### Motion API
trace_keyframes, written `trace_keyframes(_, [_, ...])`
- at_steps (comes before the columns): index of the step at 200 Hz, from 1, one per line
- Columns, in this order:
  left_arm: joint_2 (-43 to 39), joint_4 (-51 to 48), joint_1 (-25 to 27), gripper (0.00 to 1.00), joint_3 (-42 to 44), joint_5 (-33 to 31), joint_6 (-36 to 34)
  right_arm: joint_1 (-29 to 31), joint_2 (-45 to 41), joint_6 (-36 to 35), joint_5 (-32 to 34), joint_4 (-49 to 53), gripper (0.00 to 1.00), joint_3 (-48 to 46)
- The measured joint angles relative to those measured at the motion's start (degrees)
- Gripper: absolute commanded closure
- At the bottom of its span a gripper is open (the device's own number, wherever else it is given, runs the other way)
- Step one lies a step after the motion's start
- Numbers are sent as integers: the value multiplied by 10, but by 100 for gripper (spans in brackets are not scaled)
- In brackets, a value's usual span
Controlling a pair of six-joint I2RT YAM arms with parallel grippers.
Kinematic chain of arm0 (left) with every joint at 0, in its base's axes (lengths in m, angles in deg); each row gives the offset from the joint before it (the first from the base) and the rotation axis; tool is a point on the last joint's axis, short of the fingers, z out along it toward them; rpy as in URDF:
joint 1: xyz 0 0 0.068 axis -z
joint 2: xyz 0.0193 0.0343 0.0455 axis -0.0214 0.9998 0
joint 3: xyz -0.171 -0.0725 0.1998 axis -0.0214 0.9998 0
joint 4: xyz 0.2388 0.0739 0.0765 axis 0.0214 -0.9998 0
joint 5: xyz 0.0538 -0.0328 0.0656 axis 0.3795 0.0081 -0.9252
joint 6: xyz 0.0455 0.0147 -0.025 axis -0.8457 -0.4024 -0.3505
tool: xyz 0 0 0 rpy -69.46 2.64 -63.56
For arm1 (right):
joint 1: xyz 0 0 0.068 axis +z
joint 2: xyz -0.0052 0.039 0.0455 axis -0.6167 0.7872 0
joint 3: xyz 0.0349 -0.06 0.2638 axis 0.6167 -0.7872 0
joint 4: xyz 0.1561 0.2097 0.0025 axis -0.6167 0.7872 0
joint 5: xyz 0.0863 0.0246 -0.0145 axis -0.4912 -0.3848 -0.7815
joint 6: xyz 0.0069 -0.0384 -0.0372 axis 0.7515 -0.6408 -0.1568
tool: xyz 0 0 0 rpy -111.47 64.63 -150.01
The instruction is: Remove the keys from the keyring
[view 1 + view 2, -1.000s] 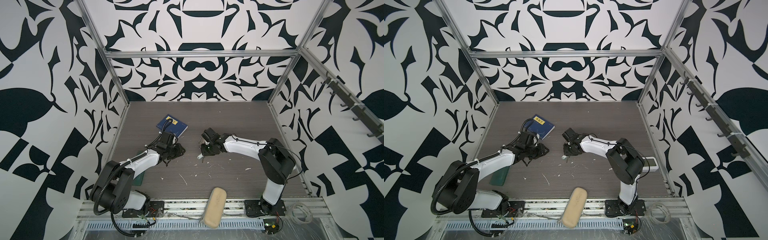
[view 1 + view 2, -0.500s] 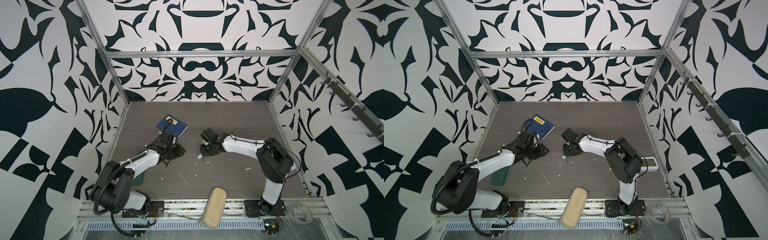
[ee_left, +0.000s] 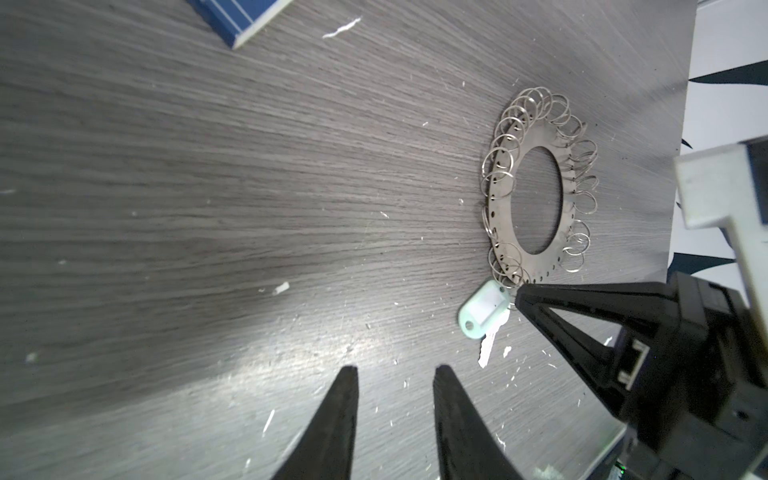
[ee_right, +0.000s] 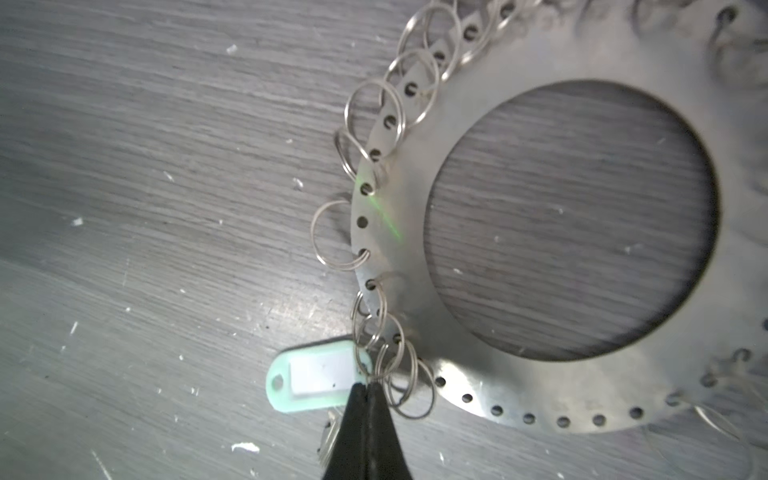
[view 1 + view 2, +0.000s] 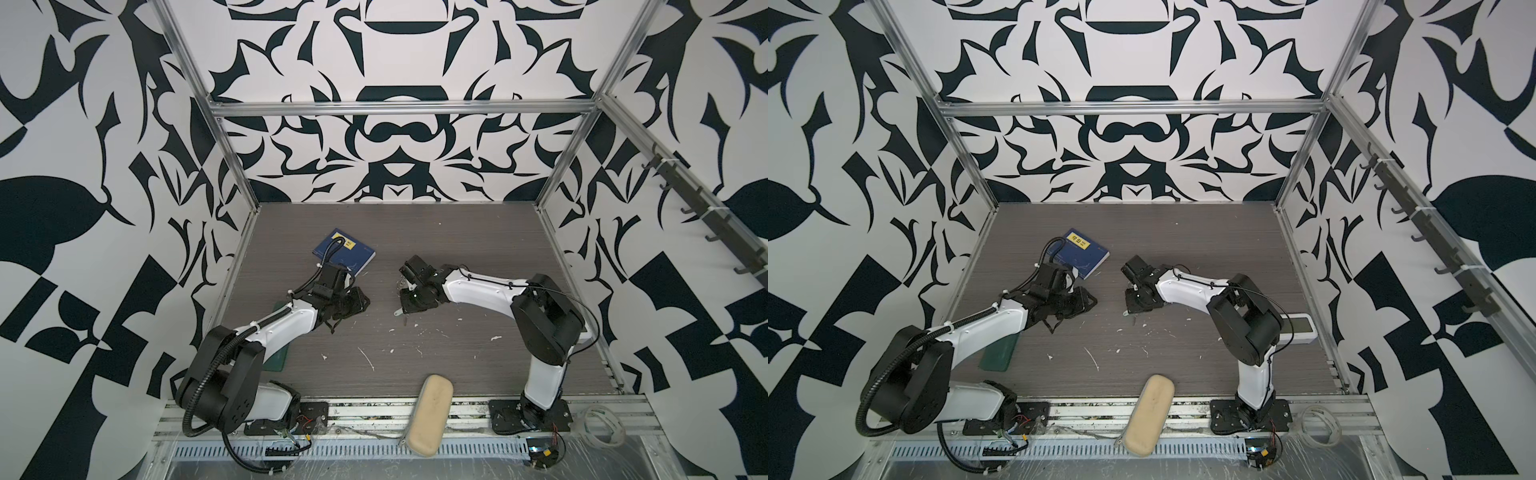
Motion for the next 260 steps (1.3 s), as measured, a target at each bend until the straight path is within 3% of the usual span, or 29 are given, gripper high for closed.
trace_keyframes(84, [-164, 47, 0, 70, 2, 7, -139, 0, -137, -207, 32, 190, 100, 121])
trace_keyframes(124, [-215, 100, 0, 70, 9, 34, -200, 2, -222, -320, 23, 218, 100, 118])
trace_keyframes(185, [-238, 166, 5, 70, 15, 94, -256, 4, -498, -584, -125, 25, 100, -129])
trace_keyframes(260, [-238, 187, 24, 71, 14, 222, -320, 4, -517, -743, -210, -114, 100, -166])
